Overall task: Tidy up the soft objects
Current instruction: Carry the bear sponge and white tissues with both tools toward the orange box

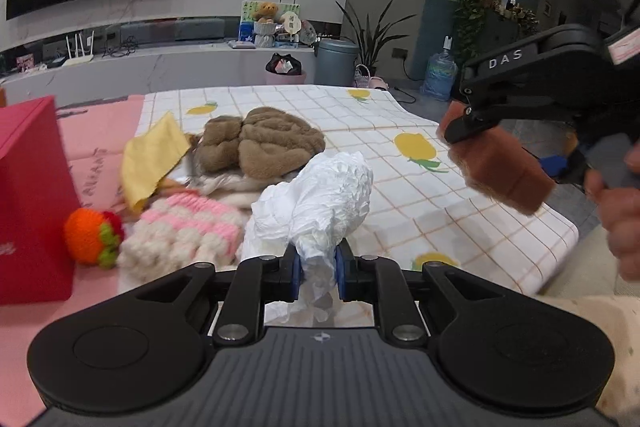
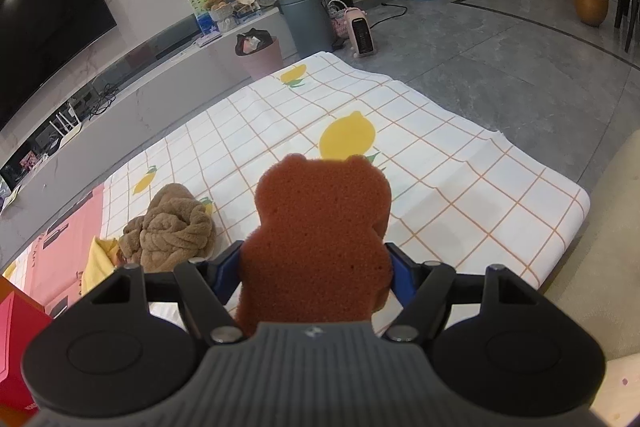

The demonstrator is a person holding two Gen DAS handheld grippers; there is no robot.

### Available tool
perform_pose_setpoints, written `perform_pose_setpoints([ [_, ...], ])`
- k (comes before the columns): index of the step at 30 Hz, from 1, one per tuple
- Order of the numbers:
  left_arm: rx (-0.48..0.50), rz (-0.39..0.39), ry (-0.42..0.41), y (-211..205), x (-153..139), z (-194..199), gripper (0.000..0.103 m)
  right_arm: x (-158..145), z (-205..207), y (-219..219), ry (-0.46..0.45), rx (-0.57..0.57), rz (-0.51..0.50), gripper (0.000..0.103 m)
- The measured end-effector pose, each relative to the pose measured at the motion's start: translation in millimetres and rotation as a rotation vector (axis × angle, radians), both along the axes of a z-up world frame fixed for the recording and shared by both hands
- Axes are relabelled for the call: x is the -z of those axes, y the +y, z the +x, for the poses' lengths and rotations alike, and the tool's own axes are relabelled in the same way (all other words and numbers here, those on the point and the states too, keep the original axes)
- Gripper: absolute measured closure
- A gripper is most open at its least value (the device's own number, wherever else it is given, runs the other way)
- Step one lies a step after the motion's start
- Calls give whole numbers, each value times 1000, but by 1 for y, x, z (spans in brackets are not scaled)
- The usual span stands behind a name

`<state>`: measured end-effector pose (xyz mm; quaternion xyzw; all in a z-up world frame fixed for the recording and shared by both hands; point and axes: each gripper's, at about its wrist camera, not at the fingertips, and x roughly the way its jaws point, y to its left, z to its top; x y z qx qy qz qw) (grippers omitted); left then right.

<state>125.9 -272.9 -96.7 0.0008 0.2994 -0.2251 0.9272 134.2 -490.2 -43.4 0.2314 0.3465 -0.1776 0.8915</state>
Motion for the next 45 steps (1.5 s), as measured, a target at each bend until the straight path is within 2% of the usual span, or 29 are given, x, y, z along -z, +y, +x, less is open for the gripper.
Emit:
perform_pose_setpoints([
  [7,0,-17,-21,18,-13,-11,84,-4,-2,4,-43,-7,14,32],
  [13,-38,-83,-59,32,-41,-13,84,-10,-6,23,-90,-84,69,32],
  [21,-56,-205,-110,69,-93,-7,84,-15,-8,47,-102,-102,46,32],
  [25,-80,-191,-146,88,-115,-2,83,-24,-8,56,-134,-127,44,32],
  [28,-116,-140,-163,100,-128,4,84,-39,-7,67,-171,-155,74,32],
  [32,-151,-103,-209,120,-145,4,83,-68,-10,102,-236,-237,58,33],
  [39,-241,-76,-306,173,-174,-10,84,-114,-13,202,-337,-414,-64,33],
  [43,-315,-57,-298,208,-177,-3,84,-128,-12,264,-368,-518,-125,33],
  [45,-367,-46,-265,226,-174,7,84,-131,-8,292,-377,-573,-144,33],
])
